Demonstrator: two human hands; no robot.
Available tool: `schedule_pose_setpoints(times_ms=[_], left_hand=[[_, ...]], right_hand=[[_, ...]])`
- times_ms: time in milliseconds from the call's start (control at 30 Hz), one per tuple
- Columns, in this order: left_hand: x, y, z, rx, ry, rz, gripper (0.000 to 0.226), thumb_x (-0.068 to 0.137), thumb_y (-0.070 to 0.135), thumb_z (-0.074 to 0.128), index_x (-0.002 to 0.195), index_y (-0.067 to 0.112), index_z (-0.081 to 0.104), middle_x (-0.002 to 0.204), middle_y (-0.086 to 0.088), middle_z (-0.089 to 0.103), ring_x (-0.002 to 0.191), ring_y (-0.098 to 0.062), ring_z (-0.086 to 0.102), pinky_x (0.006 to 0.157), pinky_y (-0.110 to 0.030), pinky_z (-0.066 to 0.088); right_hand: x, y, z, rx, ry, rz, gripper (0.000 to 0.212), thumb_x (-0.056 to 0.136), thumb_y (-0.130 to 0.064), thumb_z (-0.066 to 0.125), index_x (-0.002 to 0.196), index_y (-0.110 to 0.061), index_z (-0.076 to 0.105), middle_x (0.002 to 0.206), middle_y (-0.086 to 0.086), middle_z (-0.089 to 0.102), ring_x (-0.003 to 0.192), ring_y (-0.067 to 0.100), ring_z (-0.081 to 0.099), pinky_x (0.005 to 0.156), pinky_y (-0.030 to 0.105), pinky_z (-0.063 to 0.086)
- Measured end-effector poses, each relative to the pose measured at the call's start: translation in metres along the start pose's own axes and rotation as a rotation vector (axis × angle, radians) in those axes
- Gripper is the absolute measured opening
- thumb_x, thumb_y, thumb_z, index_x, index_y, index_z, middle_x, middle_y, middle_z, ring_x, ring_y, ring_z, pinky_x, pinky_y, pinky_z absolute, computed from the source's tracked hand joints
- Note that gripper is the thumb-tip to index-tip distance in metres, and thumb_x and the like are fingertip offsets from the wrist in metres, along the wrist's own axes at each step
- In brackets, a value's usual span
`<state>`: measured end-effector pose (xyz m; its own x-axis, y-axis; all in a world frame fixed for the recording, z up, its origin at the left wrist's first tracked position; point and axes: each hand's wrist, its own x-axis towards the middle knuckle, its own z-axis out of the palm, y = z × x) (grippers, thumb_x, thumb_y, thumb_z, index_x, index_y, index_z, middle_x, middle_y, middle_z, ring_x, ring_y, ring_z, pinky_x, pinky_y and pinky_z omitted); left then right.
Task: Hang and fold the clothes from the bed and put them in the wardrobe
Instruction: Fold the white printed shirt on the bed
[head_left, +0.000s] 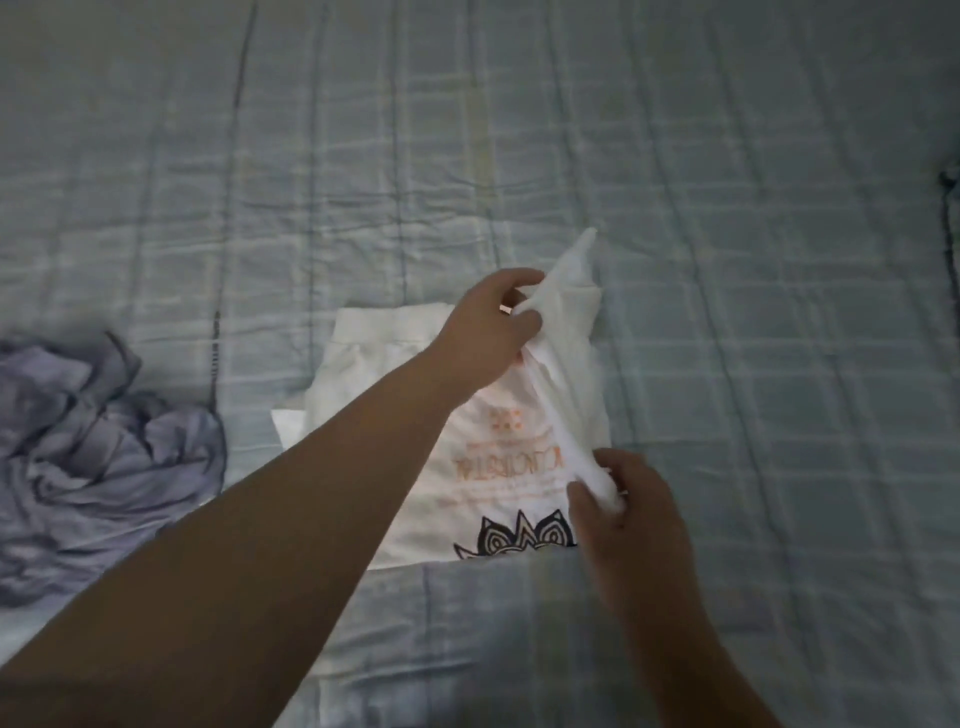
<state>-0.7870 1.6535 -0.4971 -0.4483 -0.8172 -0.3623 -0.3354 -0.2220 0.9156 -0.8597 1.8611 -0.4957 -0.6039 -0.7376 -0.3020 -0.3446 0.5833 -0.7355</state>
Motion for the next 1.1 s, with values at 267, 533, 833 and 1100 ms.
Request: schedule_pose_setpoints(times_ms=[267, 533, 833, 1100], left_hand=[[-0.039, -0.054, -0.164, 0.217, 0.046, 0.089, 0.044, 0.094, -0.004, 0.049, 0.117, 0.030, 0.067, 0.102, 0.001, 0.063, 0.061, -0.004, 0.054, 0.060, -0.024, 0.051], [-0.062, -0.155, -0.233, 0.593, 0.013, -0.005, 0.043, 0.097, 0.001, 0.046, 0.133, 0.018, 0.061, 0.129, -0.006, 0.055, 0.120, -0.019, 0.052, 0.092, -0.010, 0.028], [-0.094, -0.167, -0.220, 0.493, 0.215, 0.071, 0.046, 0.085, 0.011, 0.049, 0.129, 0.007, 0.061, 0.135, -0.019, 0.053, 0.128, -0.035, 0.048, 0.114, -0.036, 0.032], [-0.166, -0.144, -0.154, 0.941, 0.043, 0.450, 0.061, 0.085, 0.017, 0.053, 0.145, 0.006, 0.046, 0.157, -0.019, 0.032, 0.149, -0.036, 0.020, 0.122, -0.048, 0.021]], right_hand=[[-0.066, -0.079, 0.120, -0.322, -0.017, -0.347, 0.041, 0.081, -0.036, 0.065, 0.119, -0.027, 0.053, 0.103, -0.008, 0.050, 0.092, 0.017, 0.055, 0.071, 0.034, 0.052], [-0.106, -0.060, 0.231, -0.641, -0.255, -0.335, 0.071, 0.066, -0.025, 0.068, 0.135, -0.020, 0.051, 0.096, -0.001, 0.056, 0.086, 0.024, 0.059, 0.068, 0.040, 0.053], [-0.101, -0.069, 0.207, -0.384, -0.288, -0.308, 0.064, 0.072, -0.016, 0.045, 0.135, -0.026, 0.050, 0.106, -0.005, 0.058, 0.100, 0.017, 0.057, 0.083, 0.042, 0.055], [-0.028, -0.044, 0.146, -0.441, 0.024, -0.499, 0.051, 0.088, -0.015, 0.042, 0.137, -0.009, 0.054, 0.142, 0.010, 0.052, 0.135, 0.027, 0.043, 0.115, 0.043, 0.033]])
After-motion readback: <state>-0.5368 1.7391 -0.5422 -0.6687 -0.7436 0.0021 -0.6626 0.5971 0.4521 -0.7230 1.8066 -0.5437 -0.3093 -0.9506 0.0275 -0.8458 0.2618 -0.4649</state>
